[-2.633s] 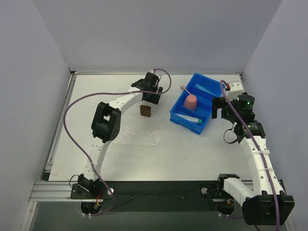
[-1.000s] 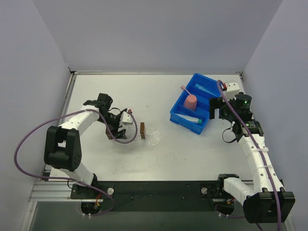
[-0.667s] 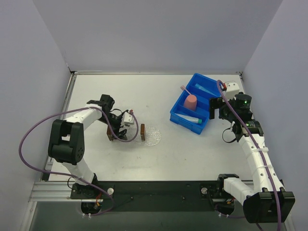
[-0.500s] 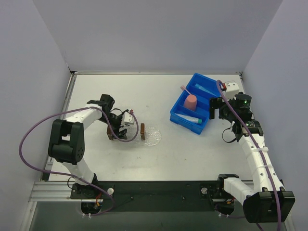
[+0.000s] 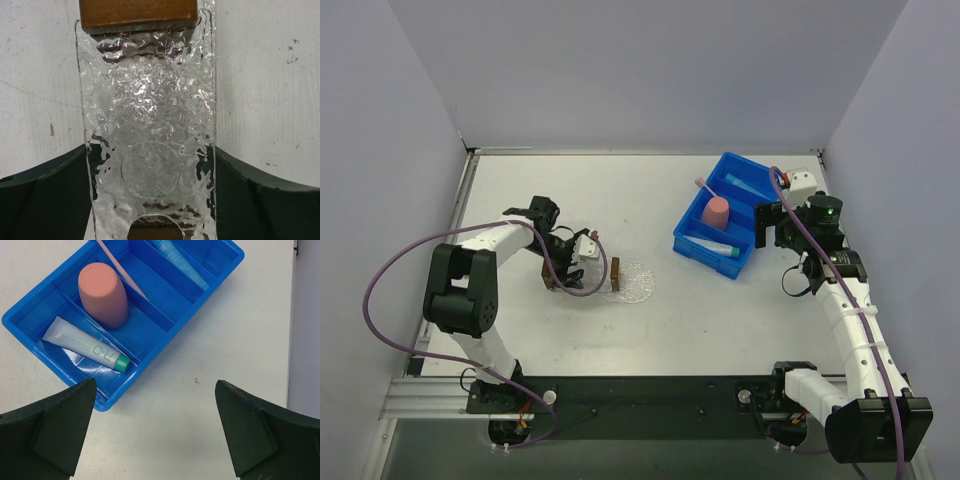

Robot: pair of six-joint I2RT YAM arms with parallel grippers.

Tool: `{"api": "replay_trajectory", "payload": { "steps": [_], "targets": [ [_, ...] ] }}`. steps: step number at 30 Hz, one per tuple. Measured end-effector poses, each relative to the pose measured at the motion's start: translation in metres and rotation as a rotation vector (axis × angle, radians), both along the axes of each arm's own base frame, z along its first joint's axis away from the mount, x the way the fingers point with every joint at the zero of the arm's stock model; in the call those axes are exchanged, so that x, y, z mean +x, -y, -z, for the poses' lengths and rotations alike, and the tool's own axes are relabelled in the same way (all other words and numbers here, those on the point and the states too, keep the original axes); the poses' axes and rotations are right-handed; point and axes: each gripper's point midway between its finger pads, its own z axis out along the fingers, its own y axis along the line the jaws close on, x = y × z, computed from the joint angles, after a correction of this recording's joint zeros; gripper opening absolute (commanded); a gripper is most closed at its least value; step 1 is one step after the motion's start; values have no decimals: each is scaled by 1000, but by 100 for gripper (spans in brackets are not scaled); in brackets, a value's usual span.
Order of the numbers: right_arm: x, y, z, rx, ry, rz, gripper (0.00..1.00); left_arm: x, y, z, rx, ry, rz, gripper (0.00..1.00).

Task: Prepare toiletry sets of a toothbrush and toothpaste on the tray

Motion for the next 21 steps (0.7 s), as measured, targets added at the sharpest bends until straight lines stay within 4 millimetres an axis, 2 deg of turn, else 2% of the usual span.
{"api": "replay_trajectory", "payload": {
  "steps": [8,21],
  "targets": [
    [0,0,0,0,0,0,100,2,0,0,-1,18,13,64],
    [0,0,0,-1,-1,0,100,4,-1,1,3,47,43,64]
  ]
}}
